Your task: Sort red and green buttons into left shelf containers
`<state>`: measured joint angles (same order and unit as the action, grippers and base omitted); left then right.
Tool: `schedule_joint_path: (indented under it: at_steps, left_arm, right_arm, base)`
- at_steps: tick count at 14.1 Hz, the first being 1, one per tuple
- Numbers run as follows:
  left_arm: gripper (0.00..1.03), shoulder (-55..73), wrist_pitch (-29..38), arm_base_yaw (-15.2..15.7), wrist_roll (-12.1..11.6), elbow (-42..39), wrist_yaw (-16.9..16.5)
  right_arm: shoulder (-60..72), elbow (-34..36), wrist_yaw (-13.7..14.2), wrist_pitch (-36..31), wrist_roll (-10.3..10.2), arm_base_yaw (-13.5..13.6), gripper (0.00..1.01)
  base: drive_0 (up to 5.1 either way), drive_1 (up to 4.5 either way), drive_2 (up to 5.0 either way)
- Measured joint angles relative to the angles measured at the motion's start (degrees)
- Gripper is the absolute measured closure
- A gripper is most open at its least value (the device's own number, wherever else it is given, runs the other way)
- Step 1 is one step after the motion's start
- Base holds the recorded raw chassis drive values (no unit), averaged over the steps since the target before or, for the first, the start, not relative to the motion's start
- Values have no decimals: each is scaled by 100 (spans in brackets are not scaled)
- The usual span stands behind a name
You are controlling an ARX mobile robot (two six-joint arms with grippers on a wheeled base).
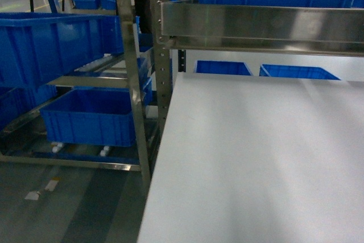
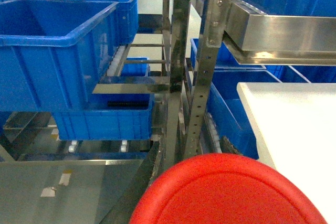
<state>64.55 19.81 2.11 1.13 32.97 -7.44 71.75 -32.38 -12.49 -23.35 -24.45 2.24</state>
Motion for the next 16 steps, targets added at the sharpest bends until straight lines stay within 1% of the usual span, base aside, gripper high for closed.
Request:
schedule_joint_path:
  at_steps: [16]
  left_arm:
    - [76, 11, -4, 9, 0, 0, -4]
  right_arm:
    - [13, 0, 0, 13, 0, 0, 74]
  base:
    - [-494, 242, 242]
